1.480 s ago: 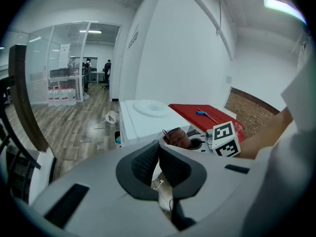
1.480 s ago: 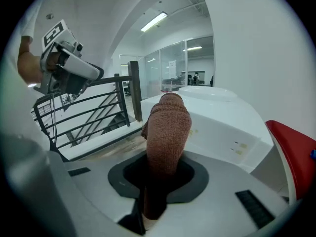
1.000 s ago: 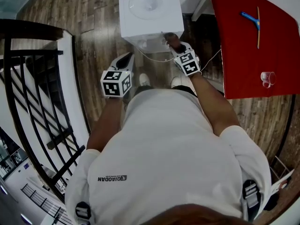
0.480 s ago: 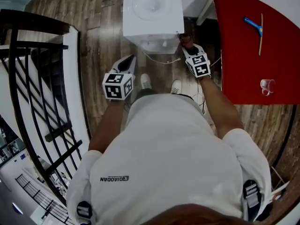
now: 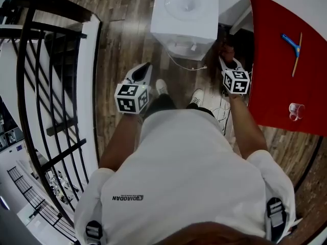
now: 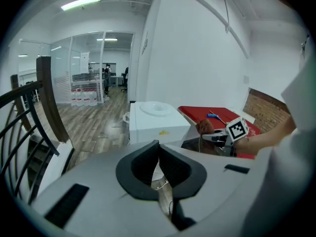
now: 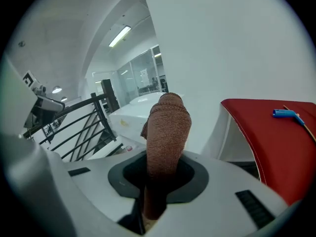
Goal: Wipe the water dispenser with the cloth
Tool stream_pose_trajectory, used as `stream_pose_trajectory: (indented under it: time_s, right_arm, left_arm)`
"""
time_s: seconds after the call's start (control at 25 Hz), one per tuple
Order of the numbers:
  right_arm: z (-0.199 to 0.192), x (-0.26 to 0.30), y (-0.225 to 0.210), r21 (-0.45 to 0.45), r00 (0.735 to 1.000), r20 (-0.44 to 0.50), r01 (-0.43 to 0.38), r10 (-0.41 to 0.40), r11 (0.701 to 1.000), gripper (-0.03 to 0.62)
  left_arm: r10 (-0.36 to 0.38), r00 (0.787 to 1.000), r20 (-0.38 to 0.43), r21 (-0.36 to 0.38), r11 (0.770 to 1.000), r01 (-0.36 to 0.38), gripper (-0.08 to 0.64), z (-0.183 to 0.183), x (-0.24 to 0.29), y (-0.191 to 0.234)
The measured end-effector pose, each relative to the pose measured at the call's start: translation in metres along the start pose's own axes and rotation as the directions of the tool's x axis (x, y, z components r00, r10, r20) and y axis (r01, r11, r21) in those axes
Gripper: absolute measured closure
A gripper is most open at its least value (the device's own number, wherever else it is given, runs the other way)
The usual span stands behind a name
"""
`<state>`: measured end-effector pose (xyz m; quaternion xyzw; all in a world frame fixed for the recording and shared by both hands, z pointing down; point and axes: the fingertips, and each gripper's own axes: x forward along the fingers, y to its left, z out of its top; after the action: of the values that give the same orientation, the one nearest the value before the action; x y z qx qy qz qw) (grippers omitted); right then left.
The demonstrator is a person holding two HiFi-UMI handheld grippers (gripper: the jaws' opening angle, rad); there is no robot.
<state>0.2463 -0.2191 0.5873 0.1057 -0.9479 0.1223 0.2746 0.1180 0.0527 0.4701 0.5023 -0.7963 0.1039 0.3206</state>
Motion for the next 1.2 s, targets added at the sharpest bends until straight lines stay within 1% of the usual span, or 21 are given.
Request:
stream_pose_trajectory:
  time_s: [0.12,0.28,0.44,0.56,0.68,0.8,0.92,1.04,1.2]
  right_arm:
    - [0.013,-0.006,0.021,-0.006,0.999,0.029,-0.023,0.023,1.000,0.520]
    - [0.032,-0.020,0.071,-0.028,0.995,0.064,-0.072,0.073,0.997,0.521]
    - [0.051,-0.028,0.137,-0.022,0.988,0.100,-0.117,0.118,0.993,0.520]
    - [0.058,-0.029,0.196,0.025,0.982,0.123,-0.145,0.141,0.989,0.520]
    - [0.065,-0.022,0.254,0.065,0.975,0.154,-0.172,0.160,0.983,0.520]
    - [0.068,-0.014,0.304,0.085,0.971,0.172,-0.181,0.164,0.980,0.520]
    - [0.074,-0.007,0.346,0.069,0.972,0.170,-0.177,0.163,0.982,0.520]
    - [0.082,0.002,0.376,0.071,0.972,0.172,-0.173,0.158,0.982,0.520]
    - [0.089,0.015,0.409,0.064,0.972,0.152,-0.191,0.180,0.980,0.520]
  left_arm:
    - [0.003,1.000,0.030,-0.012,1.000,-0.002,0.560,-0.002,-0.016,0.010]
    - [-0.028,0.997,0.072,-0.008,1.000,0.029,0.560,0.003,-0.031,0.024]
    - [-0.079,0.990,0.117,0.017,0.997,0.078,0.560,0.012,-0.049,0.051]
    - [-0.118,0.984,0.132,0.055,0.992,0.111,0.560,0.008,-0.076,0.079]
    - [-0.145,0.980,0.139,0.092,0.987,0.133,0.560,-0.004,-0.102,0.114]
    - [-0.172,0.975,0.142,0.099,0.982,0.159,0.560,-0.017,-0.121,0.147]
    - [-0.203,0.968,0.145,0.111,0.976,0.188,0.560,-0.026,-0.140,0.173]
    - [-0.223,0.964,0.142,0.127,0.970,0.206,0.560,-0.031,-0.154,0.197]
    - [-0.235,0.958,0.165,0.111,0.970,0.218,0.560,-0.032,-0.169,0.224]
